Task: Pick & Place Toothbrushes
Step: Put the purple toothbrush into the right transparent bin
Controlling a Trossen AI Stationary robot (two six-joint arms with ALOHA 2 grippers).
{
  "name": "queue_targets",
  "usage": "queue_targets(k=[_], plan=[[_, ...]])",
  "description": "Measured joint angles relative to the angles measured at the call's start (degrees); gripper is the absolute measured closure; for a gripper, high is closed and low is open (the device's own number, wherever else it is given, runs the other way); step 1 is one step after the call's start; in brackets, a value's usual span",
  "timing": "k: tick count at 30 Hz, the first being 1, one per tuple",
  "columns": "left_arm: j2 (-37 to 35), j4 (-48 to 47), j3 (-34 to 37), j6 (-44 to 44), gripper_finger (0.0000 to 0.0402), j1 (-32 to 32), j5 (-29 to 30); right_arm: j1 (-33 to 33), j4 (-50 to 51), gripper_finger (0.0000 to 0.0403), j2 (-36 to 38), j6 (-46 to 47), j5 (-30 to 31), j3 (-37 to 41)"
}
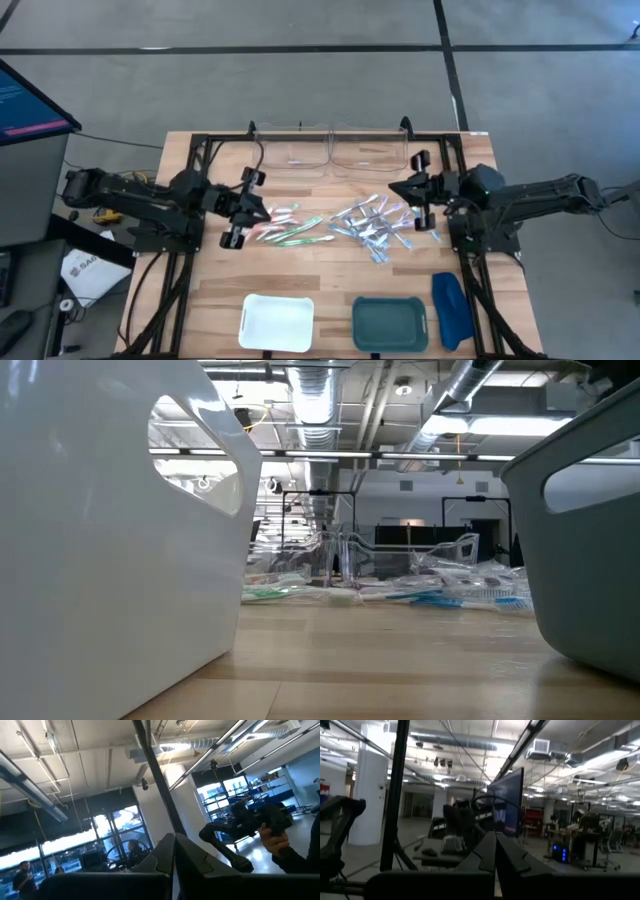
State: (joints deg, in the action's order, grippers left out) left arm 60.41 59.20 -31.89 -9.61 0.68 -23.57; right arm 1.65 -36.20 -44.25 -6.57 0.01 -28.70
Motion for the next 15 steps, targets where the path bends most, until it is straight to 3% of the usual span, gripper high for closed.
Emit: queue_targets(k=[9, 15], plan=[[0.0, -19.0, -6.1, 0.4, 0.0394, -4.3, 0.0, -0.5, 0.7, 0.0403, -2.7, -2.0, 0.0, -0.4], [0.0, -20.0, -6.4, 1.3, 0.0394, -5.1, -0.1, -1.5, 1.7, 0.0403, -3.0, -2.0, 0.0, -0.4]])
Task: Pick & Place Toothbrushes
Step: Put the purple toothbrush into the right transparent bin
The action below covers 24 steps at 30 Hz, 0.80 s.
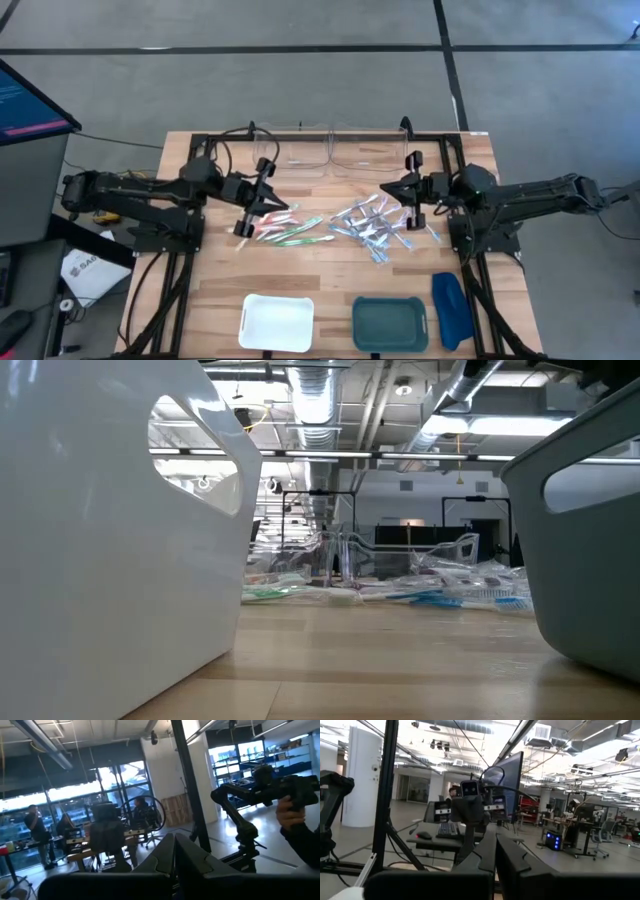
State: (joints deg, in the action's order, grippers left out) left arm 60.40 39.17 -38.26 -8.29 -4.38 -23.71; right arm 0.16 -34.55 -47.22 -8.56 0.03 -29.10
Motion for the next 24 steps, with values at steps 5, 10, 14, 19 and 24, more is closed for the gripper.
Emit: queue_targets(k=[5, 10, 14, 19, 24], plan=[[0.0, -0.2, 0.0, 0.0, 0.0394, 0.0, 0.0, 0.0, 0.3, 0.0403, 0.0, 0.0, 0.0, 0.0], [0.0, -0.2, 0.0, 0.0, 0.0394, 0.0, 0.0, 0.0, 0.3, 0.0403, 0.0, 0.0, 0.0, 0.0], [0.0, -0.3, 0.0, 0.0, 0.0394, 0.0, 0.1, 0.0, 0.3, 0.0403, 0.0, 0.0, 0.0, 0.0], [0.0, -0.6, 0.0, 0.1, 0.0394, 0.0, 0.1, 0.0, 0.3, 0.0403, 0.0, 0.0, 0.0, 0.0], [0.0, -0.8, 0.0, 1.3, 0.0394, 0.0, 2.1, -0.6, 1.1, 0.0403, 0.0, 0.2, 0.0, 0.0]])
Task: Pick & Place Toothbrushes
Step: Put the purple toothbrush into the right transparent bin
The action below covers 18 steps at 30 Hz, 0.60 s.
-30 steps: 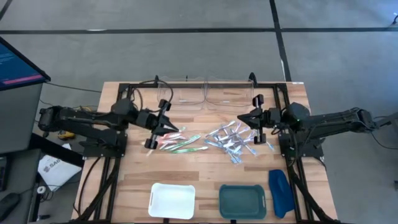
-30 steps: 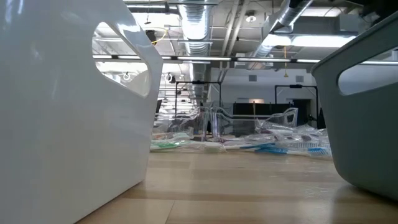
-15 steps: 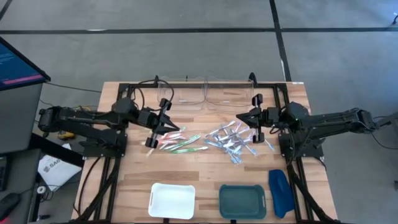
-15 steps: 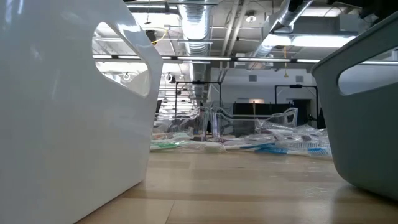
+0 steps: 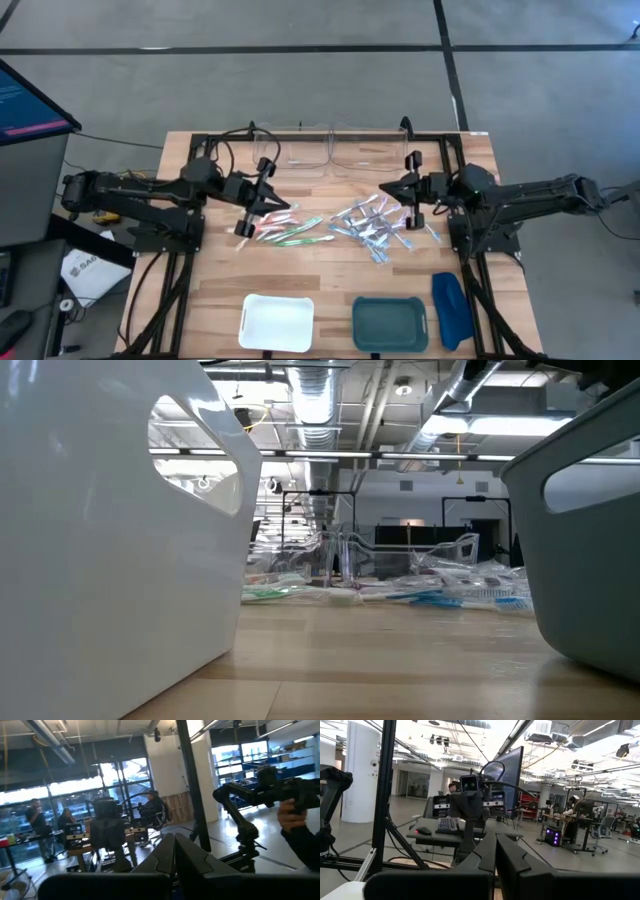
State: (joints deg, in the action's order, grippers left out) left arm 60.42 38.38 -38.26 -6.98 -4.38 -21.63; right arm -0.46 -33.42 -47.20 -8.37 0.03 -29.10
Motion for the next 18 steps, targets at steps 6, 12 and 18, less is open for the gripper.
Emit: queue_targets(k=[6, 12, 18], plan=[[0.0, -1.2, 0.0, 0.0, 0.0394, -0.3, 3.7, -2.5, 2.0, 0.0403, 0.0, 2.2, 0.1, 0.0], [0.0, -1.7, 0.0, 0.0, 0.0394, -0.3, 5.2, -5.2, 4.4, 0.0403, 0.0, 3.9, 0.2, 0.0], [0.2, -5.8, -1.6, -0.3, 0.0394, -0.3, 6.9, -6.7, 5.4, 0.0403, 0.0, 5.3, 0.1, 0.0]])
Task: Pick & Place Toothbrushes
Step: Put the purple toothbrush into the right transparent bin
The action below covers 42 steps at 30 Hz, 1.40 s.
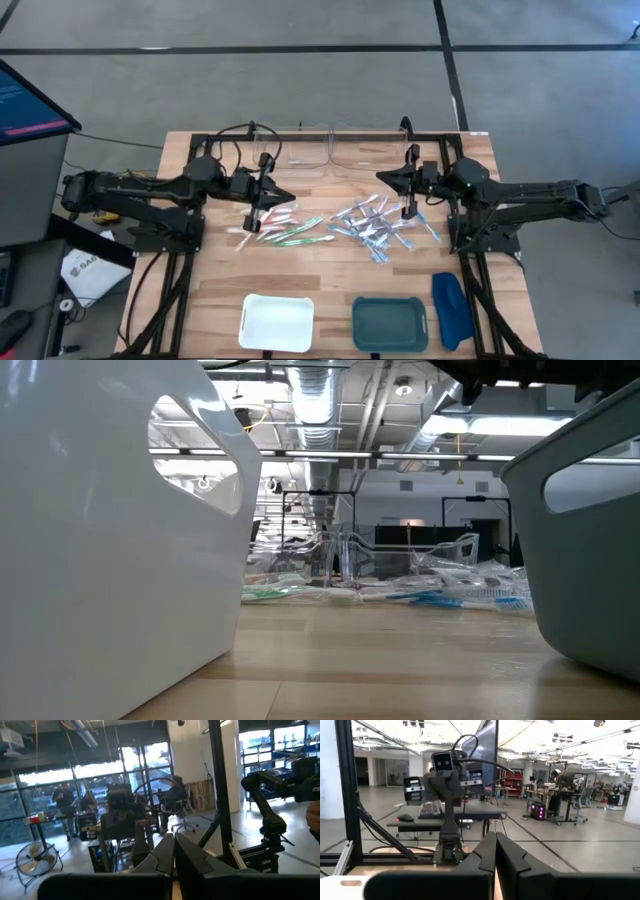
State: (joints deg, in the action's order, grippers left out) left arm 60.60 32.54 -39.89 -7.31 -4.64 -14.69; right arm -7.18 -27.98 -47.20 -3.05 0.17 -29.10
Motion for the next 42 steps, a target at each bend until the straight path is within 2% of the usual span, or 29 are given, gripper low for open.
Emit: queue_targets(k=[19, 37, 42], plan=[[9.9, -5.8, -6.9, 0.1, 0.0394, 0.0, 1.4, -0.2, 2.5, 0.0403, 0.0, 0.1, -0.1, 0.0], [9.9, -5.6, -6.9, 0.1, 0.0394, 0.0, 1.4, -0.2, 4.7, 0.0403, 0.0, 1.2, 0.5, 0.0], [9.9, -5.5, -6.9, 0.0, 0.0394, -0.3, 1.4, -0.1, 13.4, 0.0403, -0.6, 1.2, 5.5, -3.2]])
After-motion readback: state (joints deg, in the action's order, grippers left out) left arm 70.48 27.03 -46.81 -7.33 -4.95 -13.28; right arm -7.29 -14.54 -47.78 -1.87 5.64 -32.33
